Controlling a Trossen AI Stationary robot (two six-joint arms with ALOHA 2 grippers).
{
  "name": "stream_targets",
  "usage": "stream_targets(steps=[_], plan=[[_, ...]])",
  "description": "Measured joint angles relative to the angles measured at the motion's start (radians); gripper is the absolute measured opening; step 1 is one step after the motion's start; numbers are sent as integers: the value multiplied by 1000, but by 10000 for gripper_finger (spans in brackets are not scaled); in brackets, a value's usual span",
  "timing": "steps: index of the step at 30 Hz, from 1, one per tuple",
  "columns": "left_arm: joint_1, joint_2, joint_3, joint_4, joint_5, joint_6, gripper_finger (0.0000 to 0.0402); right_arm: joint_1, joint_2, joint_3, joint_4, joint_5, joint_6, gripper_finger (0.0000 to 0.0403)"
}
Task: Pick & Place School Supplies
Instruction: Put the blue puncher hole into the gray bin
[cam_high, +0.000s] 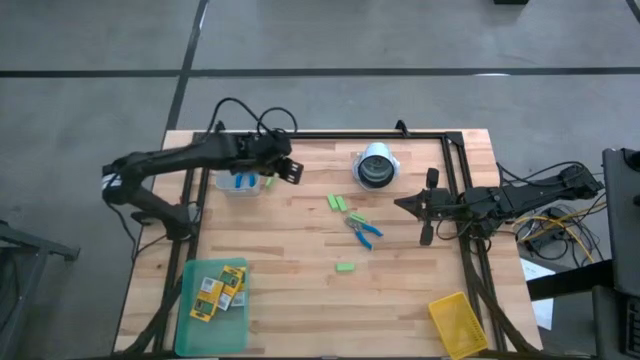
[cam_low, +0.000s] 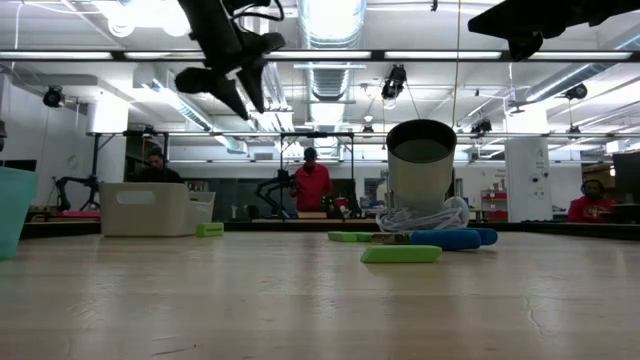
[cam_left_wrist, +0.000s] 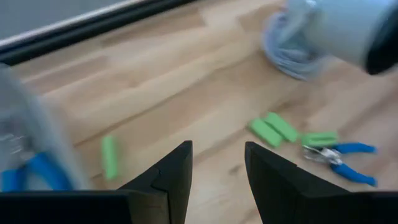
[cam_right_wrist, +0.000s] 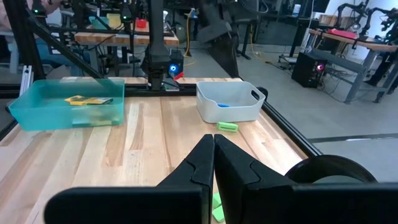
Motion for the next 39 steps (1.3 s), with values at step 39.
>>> stream_targets(steps=[39], plan=[[-162, 92, 0, 501, 136, 361, 152, 0, 0, 0, 0, 0, 0, 8]])
